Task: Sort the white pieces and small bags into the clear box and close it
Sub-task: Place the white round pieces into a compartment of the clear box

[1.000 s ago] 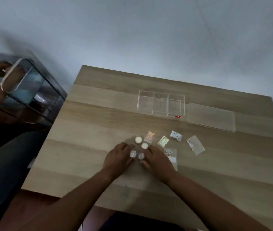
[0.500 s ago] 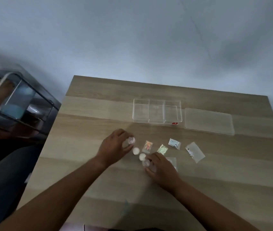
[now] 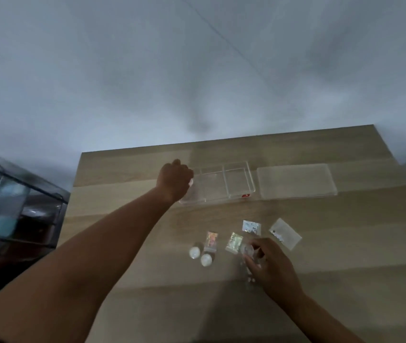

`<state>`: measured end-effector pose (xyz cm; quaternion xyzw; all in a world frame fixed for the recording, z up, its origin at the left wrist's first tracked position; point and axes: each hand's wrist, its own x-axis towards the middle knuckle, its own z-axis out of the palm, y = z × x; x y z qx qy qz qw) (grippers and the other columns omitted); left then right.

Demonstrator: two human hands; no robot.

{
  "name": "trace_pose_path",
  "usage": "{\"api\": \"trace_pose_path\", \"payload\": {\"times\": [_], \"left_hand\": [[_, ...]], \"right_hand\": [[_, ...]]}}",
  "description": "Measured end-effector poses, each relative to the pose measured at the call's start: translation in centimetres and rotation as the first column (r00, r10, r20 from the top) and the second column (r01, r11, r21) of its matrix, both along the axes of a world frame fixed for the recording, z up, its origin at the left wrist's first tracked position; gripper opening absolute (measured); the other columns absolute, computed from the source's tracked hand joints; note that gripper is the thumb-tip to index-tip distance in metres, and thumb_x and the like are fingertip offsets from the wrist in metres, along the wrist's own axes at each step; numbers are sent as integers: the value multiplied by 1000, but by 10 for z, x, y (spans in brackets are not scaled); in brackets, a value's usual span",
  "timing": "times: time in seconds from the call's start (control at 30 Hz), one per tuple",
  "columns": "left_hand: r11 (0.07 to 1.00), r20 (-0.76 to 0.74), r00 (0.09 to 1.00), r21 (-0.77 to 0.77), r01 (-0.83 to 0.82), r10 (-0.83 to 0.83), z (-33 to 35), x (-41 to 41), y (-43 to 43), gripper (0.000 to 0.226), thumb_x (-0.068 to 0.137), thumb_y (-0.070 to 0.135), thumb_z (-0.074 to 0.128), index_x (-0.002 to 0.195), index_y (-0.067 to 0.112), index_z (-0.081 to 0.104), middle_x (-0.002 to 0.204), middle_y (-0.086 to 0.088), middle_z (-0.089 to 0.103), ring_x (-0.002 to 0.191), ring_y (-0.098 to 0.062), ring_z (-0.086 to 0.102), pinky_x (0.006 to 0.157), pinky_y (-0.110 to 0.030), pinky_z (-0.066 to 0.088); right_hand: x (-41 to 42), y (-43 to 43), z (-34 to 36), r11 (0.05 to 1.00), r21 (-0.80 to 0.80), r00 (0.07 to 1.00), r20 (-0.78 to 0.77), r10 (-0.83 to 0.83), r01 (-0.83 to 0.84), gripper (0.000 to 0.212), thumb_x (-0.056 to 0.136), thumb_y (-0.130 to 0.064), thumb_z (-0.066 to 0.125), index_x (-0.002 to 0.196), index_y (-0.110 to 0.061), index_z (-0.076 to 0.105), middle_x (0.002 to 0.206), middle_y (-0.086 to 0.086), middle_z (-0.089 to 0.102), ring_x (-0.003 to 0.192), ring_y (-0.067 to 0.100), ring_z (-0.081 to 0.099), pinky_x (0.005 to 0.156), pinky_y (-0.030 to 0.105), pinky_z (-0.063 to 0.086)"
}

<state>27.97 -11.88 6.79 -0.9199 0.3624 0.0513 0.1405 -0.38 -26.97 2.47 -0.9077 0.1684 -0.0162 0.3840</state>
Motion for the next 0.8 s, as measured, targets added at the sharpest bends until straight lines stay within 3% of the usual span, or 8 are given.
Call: {"api": "trace_pose_path", "payload": {"times": [0.1, 0.2, 0.33, 0.37, 0.43, 0.53, 0.67, 0.8], "left_hand": [[997, 11, 999, 68, 42, -43, -8, 3, 2, 24, 91, 27, 58, 111, 23, 71, 112, 1, 70, 110, -23, 57, 74, -35, 51], [999, -9, 999, 33, 34, -34, -15, 3, 8, 27, 91, 29, 60, 116, 24, 70, 117, -1, 64, 112, -23, 56, 75, -36, 51], [970, -78, 991, -210, -123, 109, -15, -1, 20, 37, 88, 34, 63, 124, 25, 64, 119, -4, 60, 114, -25, 55, 80, -38, 51], [916, -123, 973, -334, -224, 193, -14, -5, 25, 39, 87, 35, 64, 125, 27, 62, 117, -4, 61, 113, -24, 57, 81, -39, 51], [706, -272, 888, -538, -459, 370, -13, -15, 35, 38, 86, 33, 66, 123, 27, 61, 114, -3, 64, 108, -23, 62, 81, -37, 53], [407, -555, 674, -539, -737, 487, -19, -30, 45, 40, 84, 27, 67, 124, 22, 60, 108, -5, 73, 104, -23, 67, 80, -28, 45], [266, -701, 526, -455, -850, 481, -27, -42, 48, 38, 81, 23, 65, 118, 19, 69, 114, -6, 74, 108, -24, 67, 92, -27, 48], [163, -791, 461, -433, -886, 402, -33, -46, 45, 32, 82, 16, 66, 113, 15, 71, 104, -12, 76, 93, -28, 73, 86, -44, 60]], "right_hand": [[-4, -4, 1, 999, 11, 999, -9, -40, 41, 26, 77, -25, 76, 96, -30, 59, 90, -15, 58, 78, -8, 52, 67, 0, 37], [0, -7, 7, 998, 14, 998, 4, -62, 62, 27, 77, -23, 76, 97, -29, 59, 89, -14, 59, 77, -3, 54, 65, 6, 38], [33, -12, 28, 997, 55, 996, 68, -61, 57, 25, 79, -24, 73, 100, -29, 59, 87, -16, 57, 77, -2, 55, 64, 14, 41], [49, -12, 35, 998, 56, 995, 93, -41, 36, 21, 81, -25, 71, 100, -28, 60, 86, -16, 58, 76, -2, 55, 64, 14, 40], [86, -12, 48, 1000, 4, 991, 133, 22, -22, 18, 84, -26, 68, 101, -22, 64, 87, -9, 62, 72, 1, 53, 64, 14, 40], [145, -3, 58, 978, -134, 976, 128, 177, -159, 21, 86, -26, 66, 104, -17, 66, 95, 5, 69, 82, 18, 58, 71, 27, 47], [207, 18, 58, 886, -287, 925, -3, 379, -364, 25, 86, -27, 61, 108, -18, 67, 109, 7, 70, 100, 28, 58, 81, 36, 47], [239, 33, 46, 634, -547, 828, -239, 508, -547, 18, 87, -21, 58, 101, -15, 68, 105, 7, 71, 103, 29, 55, 80, 36, 47]]}}
